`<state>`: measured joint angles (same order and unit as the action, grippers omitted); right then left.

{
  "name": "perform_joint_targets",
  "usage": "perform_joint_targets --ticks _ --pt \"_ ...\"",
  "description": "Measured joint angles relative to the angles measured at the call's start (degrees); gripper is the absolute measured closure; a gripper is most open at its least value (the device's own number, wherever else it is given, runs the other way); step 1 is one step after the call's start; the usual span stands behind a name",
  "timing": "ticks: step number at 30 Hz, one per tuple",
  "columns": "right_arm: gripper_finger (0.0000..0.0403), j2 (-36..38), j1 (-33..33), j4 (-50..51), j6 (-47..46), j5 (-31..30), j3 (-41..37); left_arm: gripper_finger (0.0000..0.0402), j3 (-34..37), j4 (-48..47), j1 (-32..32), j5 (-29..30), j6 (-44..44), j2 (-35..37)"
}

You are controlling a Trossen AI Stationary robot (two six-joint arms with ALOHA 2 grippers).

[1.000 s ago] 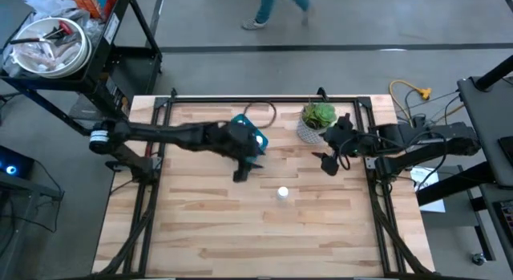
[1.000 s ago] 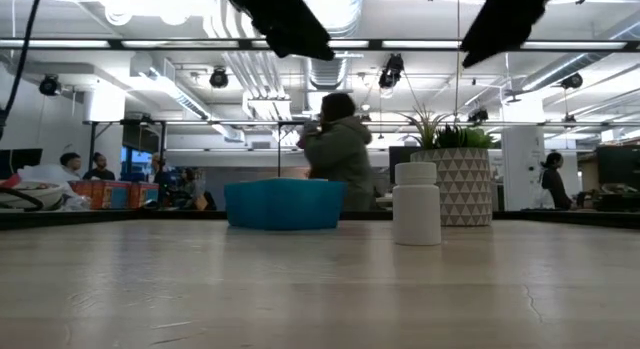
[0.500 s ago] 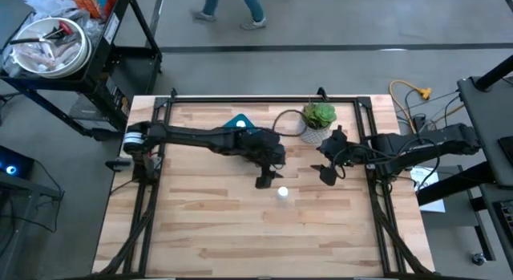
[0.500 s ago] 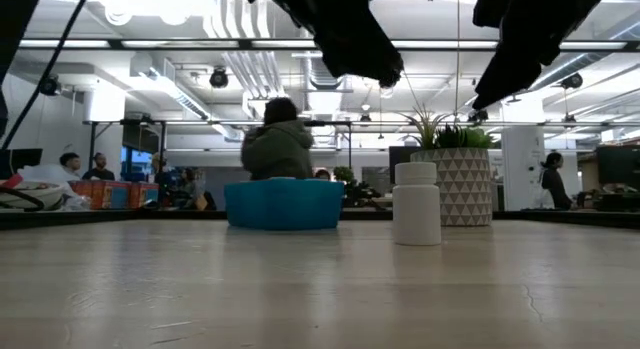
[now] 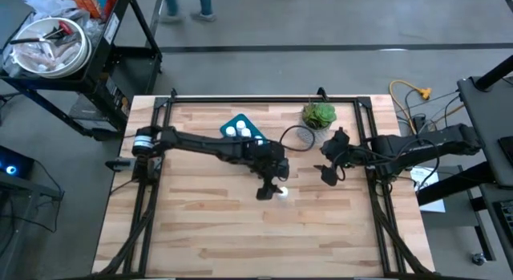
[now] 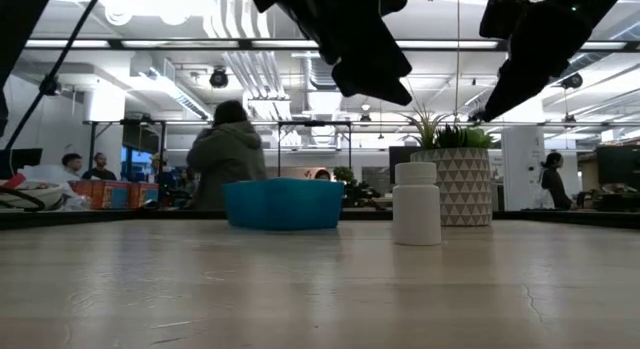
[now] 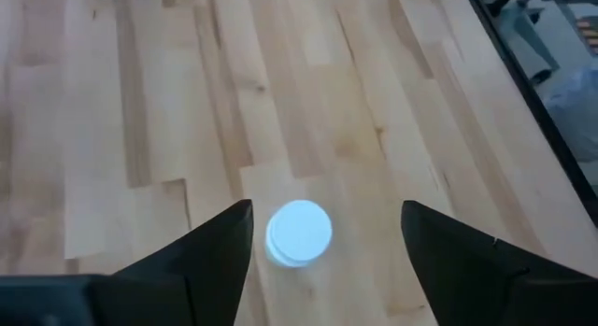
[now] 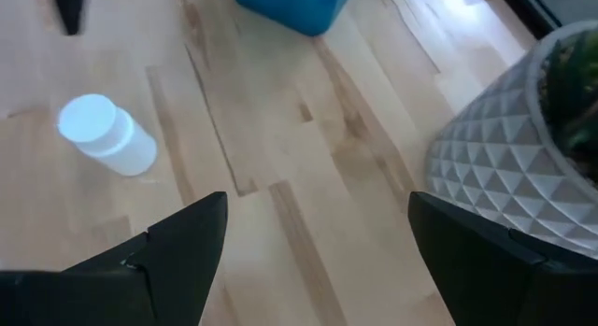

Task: Pick and place pill bottles into a basket
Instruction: Put the white pill bottle into the dark blue bin

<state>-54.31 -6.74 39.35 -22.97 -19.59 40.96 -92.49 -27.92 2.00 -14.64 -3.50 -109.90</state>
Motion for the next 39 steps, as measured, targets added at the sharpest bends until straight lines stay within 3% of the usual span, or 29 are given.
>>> perform_joint_targets --ticks 7,15,39 --pt "0.0078 2.1 0.0 0.8 -1.1 -1.6 -0.2 0.0143 0.2 -0.1 0.7 5.9 -1.7 0.0" --pt "0.0078 3.9 0.0 0.9 -2.6 -2.5 -0.2 0.0143 0.8 0.1 1.5 7.8 -1.9 -0.3" --pt "0.0078 6.0 0.0 2.1 -3.7 -4.6 -0.3 0.0143 -1.0 1.9 3.4 7.4 -1.7 -8.1"
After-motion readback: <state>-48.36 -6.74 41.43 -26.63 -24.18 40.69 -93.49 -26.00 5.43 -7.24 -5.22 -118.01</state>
